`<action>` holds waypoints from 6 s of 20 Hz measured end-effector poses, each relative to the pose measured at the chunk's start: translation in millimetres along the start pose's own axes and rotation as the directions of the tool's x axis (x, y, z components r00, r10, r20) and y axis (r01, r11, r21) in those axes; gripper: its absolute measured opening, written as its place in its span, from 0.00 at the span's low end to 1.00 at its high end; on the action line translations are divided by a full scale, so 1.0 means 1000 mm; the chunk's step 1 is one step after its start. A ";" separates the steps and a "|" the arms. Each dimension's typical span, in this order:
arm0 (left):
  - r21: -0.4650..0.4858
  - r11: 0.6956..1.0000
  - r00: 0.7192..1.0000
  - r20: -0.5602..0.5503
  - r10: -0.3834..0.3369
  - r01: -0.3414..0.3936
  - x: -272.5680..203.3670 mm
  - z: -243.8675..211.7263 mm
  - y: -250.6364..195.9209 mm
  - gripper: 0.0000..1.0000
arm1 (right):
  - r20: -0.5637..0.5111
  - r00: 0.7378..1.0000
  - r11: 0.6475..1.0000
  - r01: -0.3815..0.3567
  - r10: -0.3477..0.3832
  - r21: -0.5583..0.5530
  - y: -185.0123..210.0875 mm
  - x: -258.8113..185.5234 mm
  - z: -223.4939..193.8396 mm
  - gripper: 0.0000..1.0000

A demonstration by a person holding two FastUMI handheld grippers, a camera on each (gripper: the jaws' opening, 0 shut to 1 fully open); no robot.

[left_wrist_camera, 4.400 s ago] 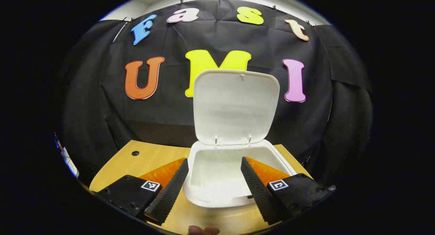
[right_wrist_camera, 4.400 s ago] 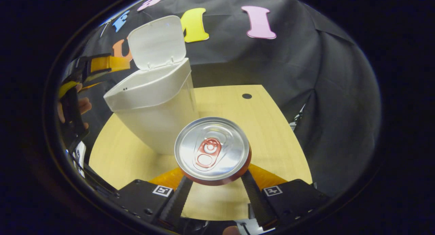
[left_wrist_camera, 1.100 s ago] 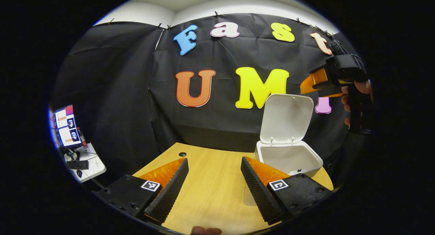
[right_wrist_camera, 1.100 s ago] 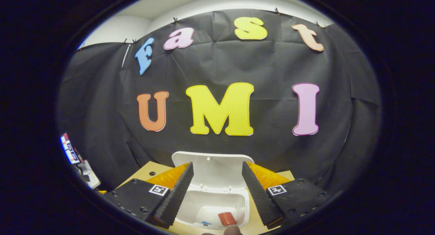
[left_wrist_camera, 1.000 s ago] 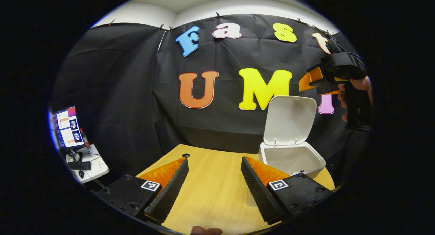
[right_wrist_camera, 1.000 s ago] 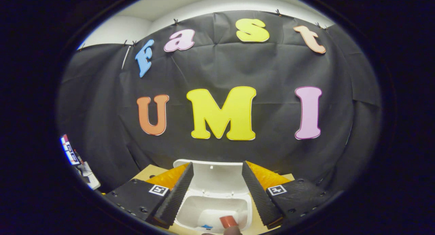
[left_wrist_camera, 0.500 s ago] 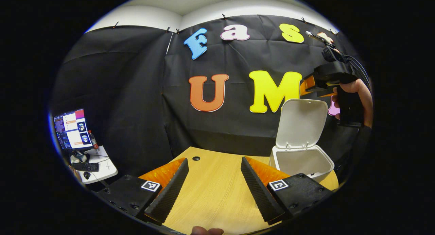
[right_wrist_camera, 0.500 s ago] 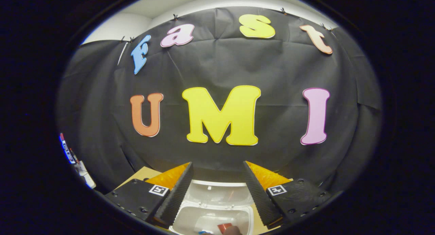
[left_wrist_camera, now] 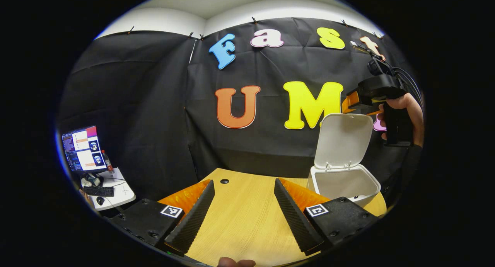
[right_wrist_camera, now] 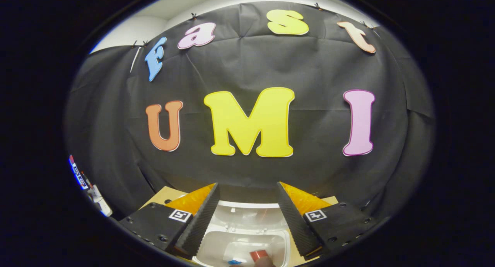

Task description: Press the lid of the desktop garbage bin to open it, pick up the crumpled paper on the desktop and throw it into the bin, then pick up the pop can on the desktop and drop it into the bin, and finally close the garbage bin lid.

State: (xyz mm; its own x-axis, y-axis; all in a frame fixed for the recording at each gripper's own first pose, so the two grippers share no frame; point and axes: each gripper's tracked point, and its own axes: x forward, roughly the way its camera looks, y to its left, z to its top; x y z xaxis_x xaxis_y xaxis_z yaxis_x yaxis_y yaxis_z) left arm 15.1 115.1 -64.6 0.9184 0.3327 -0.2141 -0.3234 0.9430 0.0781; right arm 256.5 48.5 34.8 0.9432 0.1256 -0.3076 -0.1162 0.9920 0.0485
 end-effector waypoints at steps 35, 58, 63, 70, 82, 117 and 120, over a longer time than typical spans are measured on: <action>0.023 0.990 0.990 0.022 -0.143 0.142 -0.023 0.000 -0.024 0.99 | -0.295 0.955 0.999 0.004 -0.019 -0.051 0.002 -0.083 -0.208 0.91; 0.034 0.982 0.982 0.001 -0.187 0.187 -0.026 -0.006 -0.049 0.99 | -0.105 0.993 0.995 0.042 -0.052 -0.089 0.001 -0.082 -0.223 0.98; 0.037 0.979 0.978 0.033 -0.204 0.202 -0.025 0.010 -0.053 0.99 | -0.084 0.995 0.997 0.047 -0.052 -0.063 -0.002 -0.082 -0.209 0.96; 0.026 0.966 0.962 0.089 -0.257 0.256 -0.014 0.046 -0.075 0.99 | 0.049 0.995 0.994 0.089 -0.086 -0.064 -0.041 -0.107 -0.156 0.95; 0.039 0.939 0.917 0.203 -0.342 0.342 -0.030 0.100 -0.134 0.99 | 0.290 0.943 0.982 0.184 -0.165 -0.038 -0.108 -0.183 -0.072 0.97; 0.047 0.954 0.931 0.210 -0.298 0.295 -0.050 0.088 -0.139 0.99 | 0.294 0.951 0.994 0.105 -0.091 -0.032 -0.078 -0.205 -0.084 0.95; 0.056 0.954 0.928 0.221 -0.299 0.294 -0.050 0.090 -0.140 0.99 | 0.301 0.949 0.993 0.108 -0.093 -0.035 -0.078 -0.207 -0.083 0.95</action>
State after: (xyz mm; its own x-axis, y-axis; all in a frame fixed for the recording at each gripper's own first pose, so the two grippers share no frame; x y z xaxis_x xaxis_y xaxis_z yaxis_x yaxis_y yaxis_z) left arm 35.0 -34.2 22.7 0.9996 0.0265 -0.0071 -0.0259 0.9975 0.0663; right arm 44.9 -54.5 16.2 0.9997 0.0241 -0.0101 -0.0242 0.9995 -0.0186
